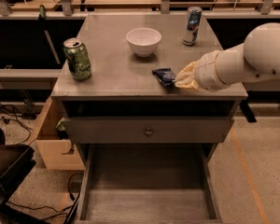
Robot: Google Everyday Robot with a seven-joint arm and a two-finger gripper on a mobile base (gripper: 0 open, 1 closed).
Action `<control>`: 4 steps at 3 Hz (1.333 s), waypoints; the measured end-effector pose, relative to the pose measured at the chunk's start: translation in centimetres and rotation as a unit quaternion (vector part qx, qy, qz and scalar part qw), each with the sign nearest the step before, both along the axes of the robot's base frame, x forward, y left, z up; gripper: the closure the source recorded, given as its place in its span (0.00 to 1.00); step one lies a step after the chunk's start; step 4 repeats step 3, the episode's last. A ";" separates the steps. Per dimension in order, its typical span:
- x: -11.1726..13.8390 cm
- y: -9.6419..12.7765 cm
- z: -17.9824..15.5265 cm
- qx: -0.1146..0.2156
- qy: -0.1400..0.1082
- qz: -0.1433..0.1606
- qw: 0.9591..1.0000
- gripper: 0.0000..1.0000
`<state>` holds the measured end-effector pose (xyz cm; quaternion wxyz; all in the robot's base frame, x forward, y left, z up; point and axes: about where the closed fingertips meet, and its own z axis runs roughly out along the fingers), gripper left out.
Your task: Pick rxbar blueberry from white bowl and place on counter
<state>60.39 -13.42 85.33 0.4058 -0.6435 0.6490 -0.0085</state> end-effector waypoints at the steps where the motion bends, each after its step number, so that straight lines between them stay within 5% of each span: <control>1: -0.1 0.1 -0.1 0.000 0.001 0.001 1.000 0.45; 3: -0.1 0.4 -0.2 0.000 0.002 0.004 1.000 0.01; 4: -0.1 0.4 -0.2 0.000 0.002 0.004 1.000 0.01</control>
Offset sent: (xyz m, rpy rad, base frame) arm -0.0007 0.0009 -0.0007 -0.0001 0.0018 0.0019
